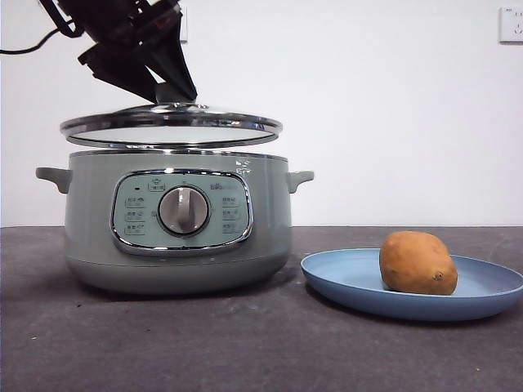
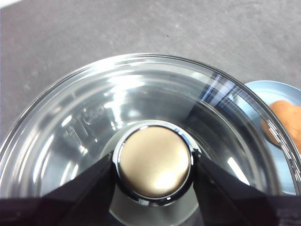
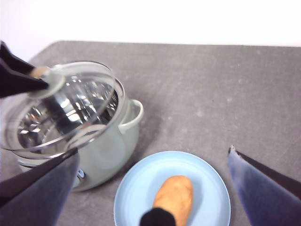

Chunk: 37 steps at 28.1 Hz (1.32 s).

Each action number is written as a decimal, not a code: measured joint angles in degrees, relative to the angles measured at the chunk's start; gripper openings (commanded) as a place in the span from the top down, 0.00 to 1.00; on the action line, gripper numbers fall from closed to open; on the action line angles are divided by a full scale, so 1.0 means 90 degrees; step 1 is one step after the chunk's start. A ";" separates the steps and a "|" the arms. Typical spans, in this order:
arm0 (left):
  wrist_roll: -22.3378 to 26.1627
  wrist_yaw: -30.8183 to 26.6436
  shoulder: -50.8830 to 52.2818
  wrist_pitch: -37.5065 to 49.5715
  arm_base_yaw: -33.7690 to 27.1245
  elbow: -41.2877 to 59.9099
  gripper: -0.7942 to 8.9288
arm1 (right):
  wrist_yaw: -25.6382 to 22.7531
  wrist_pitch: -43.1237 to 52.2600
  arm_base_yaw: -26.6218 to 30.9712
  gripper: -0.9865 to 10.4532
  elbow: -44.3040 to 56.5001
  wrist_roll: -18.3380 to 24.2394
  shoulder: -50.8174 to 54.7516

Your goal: Take the potato out from the steamer,put the potato on the plate,close the lid

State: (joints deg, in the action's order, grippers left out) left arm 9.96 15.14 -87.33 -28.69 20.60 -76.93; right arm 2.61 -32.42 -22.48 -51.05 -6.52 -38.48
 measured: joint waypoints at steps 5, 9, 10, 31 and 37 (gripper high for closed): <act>0.0095 -0.0104 -0.0313 0.0112 0.0000 0.0000 0.93 | 0.0000 -0.0012 0.0000 0.44 0.0000 -0.0056 0.0068; 0.0104 -0.0095 -0.0313 0.0104 0.0019 0.0000 0.93 | 0.0000 -0.0010 0.0000 0.44 0.0000 -0.0063 0.0058; 0.0104 -0.0097 -0.0313 0.0102 0.0024 0.0000 0.93 | 0.0000 -0.0007 0.0000 0.44 0.0000 -0.0063 0.0058; 0.0136 -0.0508 -0.0323 -0.0007 0.0209 -0.0010 0.44 | 0.0044 -0.0112 -0.0002 0.44 0.0000 -0.0066 0.0056; 0.0134 -0.0483 -0.0330 -0.0112 0.0209 -0.0015 0.40 | 0.0046 -0.0168 -0.0002 0.44 0.0000 -0.0063 0.0056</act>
State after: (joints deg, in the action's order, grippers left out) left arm 11.16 10.79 -90.30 -29.69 22.48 -77.06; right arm 3.03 -33.93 -22.50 -51.05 -7.09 -37.98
